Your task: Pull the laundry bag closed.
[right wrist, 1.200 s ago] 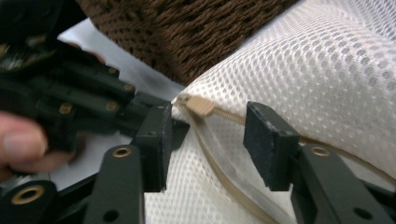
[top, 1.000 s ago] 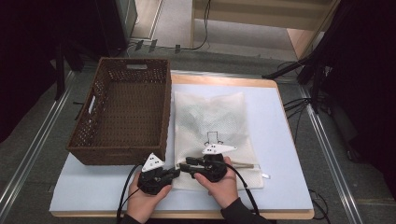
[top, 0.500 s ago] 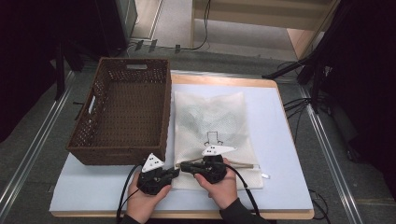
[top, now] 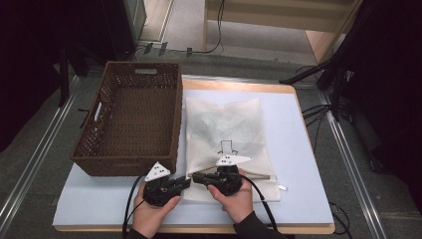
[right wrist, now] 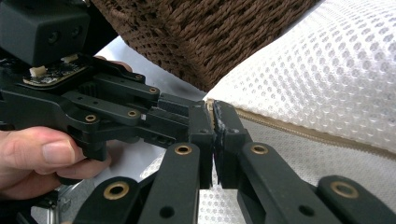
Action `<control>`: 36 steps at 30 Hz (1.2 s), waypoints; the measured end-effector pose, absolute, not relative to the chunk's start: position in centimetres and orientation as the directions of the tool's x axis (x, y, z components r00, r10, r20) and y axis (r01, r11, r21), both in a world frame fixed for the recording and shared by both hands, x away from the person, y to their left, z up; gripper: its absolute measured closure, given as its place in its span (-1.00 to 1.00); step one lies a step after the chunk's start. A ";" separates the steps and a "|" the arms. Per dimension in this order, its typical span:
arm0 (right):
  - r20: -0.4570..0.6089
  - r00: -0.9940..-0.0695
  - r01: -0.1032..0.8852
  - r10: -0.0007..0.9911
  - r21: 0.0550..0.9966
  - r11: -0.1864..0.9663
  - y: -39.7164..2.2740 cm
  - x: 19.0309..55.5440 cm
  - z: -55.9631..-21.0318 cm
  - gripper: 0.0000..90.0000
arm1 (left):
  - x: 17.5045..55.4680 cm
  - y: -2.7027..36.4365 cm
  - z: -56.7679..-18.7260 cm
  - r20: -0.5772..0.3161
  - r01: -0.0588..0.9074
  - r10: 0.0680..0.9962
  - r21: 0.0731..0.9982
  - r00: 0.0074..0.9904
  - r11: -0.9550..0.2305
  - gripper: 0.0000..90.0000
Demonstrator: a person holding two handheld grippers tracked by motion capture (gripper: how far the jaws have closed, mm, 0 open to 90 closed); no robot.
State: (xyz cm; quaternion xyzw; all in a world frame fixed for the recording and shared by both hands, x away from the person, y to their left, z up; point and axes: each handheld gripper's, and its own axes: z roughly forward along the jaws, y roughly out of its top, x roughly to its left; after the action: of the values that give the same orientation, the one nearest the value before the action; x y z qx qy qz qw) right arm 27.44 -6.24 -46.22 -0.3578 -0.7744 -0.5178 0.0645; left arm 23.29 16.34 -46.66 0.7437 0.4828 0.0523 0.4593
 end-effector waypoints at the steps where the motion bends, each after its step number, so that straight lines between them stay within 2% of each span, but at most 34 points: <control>1: 0.471 -0.733 0.622 0.491 0.756 0.204 -6.3 27.4 -46.2 0.97 | 23.3 16.3 -46.7 -0.366 0.670 0.766 0.734 0.528 -0.112 0.69; 4: 0.471 -0.731 0.624 0.494 0.755 0.203 -6.3 27.4 -46.3 0.97 | 23.6 16.6 -46.7 -0.409 0.677 0.742 0.732 0.531 -0.081 0.71; 8: 0.464 -0.730 0.623 0.501 0.754 0.208 -6.2 27.3 -46.4 0.97 | 23.7 16.7 -47.0 -0.428 0.679 0.735 0.732 0.527 -0.061 0.91; 17: 0.379 -0.732 0.587 0.566 0.772 0.242 -6.3 26.8 -46.5 0.97 | 23.6 17.4 -46.8 -0.451 0.669 0.729 0.743 0.515 -0.013 0.94; 26: 0.368 -0.745 0.570 0.557 0.785 0.244 -7.2 26.7 -46.8 0.97 | 23.1 17.0 -46.7 -0.386 0.635 0.754 0.771 0.531 -0.053 0.94; 30: 0.323 -0.766 0.534 0.556 0.801 0.270 -7.2 26.4 -46.9 0.97 | 22.9 16.8 -46.8 -0.347 0.621 0.768 0.779 0.538 -0.083 0.94; 36: 0.321 -0.760 0.537 0.564 0.800 0.268 -8.0 26.3 -47.1 0.97 | 22.8 16.8 -46.7 -0.336 0.617 0.775 0.782 0.535 -0.087 0.94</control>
State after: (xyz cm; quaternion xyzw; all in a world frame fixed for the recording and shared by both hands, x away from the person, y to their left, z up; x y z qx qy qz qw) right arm 26.26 -8.00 -47.10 -0.3458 -0.7963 -0.4962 -0.0139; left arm 22.80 16.85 -46.73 0.7326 0.4752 0.0821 0.4804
